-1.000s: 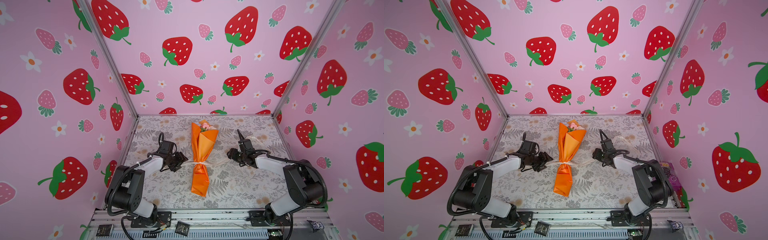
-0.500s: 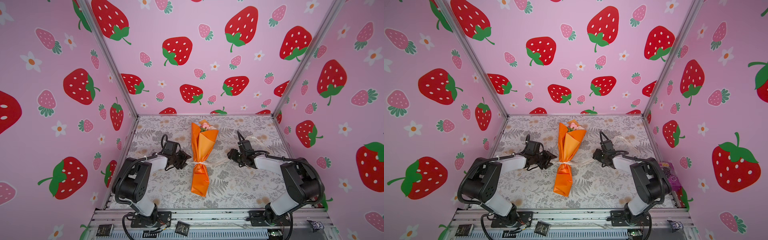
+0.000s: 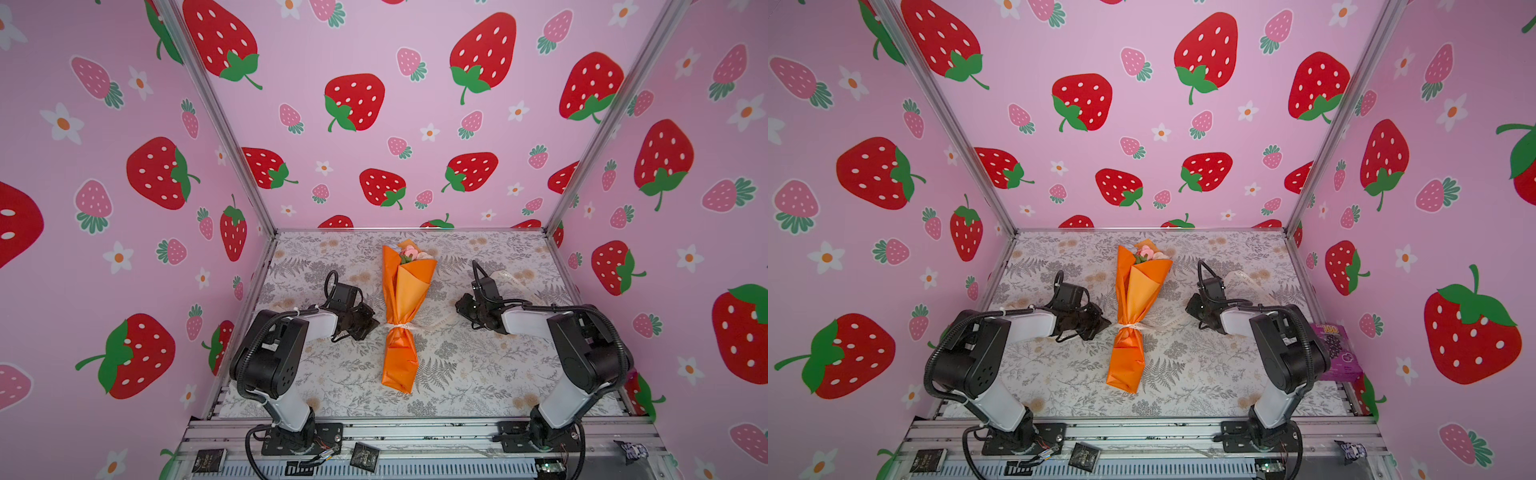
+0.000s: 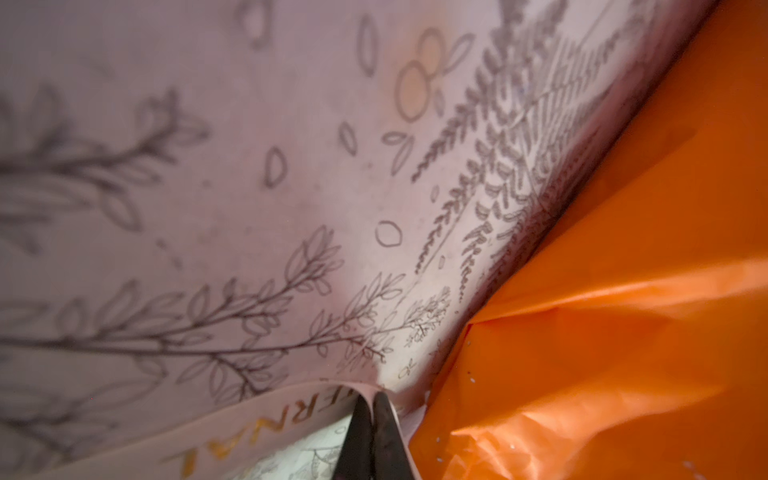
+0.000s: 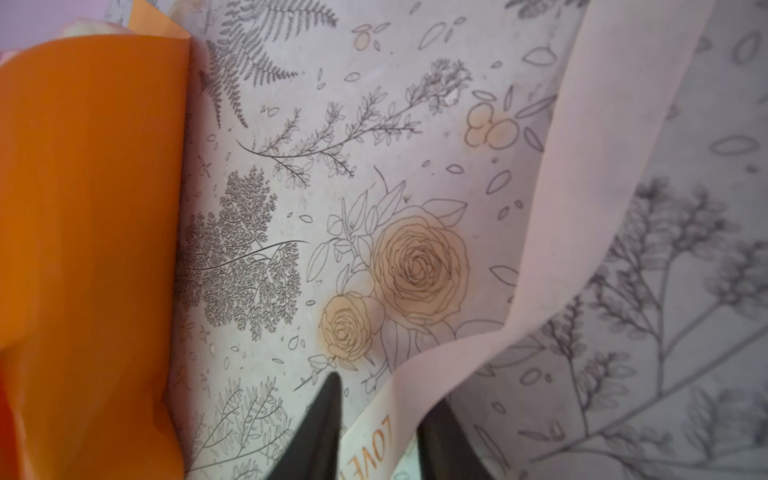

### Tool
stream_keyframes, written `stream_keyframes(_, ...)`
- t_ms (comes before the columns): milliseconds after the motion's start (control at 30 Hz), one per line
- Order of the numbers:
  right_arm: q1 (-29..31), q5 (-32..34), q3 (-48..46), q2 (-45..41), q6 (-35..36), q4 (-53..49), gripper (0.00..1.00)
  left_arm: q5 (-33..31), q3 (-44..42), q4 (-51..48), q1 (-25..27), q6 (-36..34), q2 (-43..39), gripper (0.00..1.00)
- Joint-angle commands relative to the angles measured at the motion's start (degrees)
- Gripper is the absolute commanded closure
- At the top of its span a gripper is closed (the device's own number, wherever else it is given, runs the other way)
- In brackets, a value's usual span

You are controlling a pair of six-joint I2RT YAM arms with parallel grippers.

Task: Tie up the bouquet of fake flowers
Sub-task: 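Hold the ribbon tails beside the bouquet with both grippers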

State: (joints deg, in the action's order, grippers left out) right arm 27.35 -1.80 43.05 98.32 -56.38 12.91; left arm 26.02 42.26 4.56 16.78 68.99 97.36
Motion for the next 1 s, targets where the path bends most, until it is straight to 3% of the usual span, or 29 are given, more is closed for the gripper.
stream_keyframes(0, -0.1, 3.4, -2.3, 0.7, -3.4, 0.7, 0.94, 0.6, 0.6, 1.8, 0.3, 0.6, 1.1, 1.0)
stream_keyframes(33, -0.3, 4.3, -2.3, 0.3, -3.2, 0.6, 1.0, 0.8, 0.5, 2.3, 0.3, 0.7, 1.1, 1.0)
stream_keyframes(167, -0.5, 9.4, -1.0, -2.8, 1.1, -1.3, 1.0, -0.3, 0.8, 1.2, 0.2, -2.4, -0.5, 1.0)
stream_keyframes(300, -1.1, 18.6, 0.8, -5.9, 7.5, -7.2, 1.0, -5.4, 3.1, -8.0, 0.1, -10.8, -3.5, 1.0)
stream_keyframes(500, -5.2, 22.9, 1.1, -8.7, 14.6, -10.6, 1.0, -10.6, 3.0, -13.8, -0.1, -18.4, -6.4, 1.0)
stream_keyframes(833, -7.9, 33.2, 2.8, -11.5, 21.9, -15.8, 1.0, -19.3, 2.0, -20.9, -0.3, -24.8, -7.9, 1.0)
stream_keyframes(967, -10.7, 34.7, 2.1, -14.5, 23.7, -16.6, 1.0, -19.0, 2.1, -22.7, -0.3, -27.0, -7.9, 1.0)
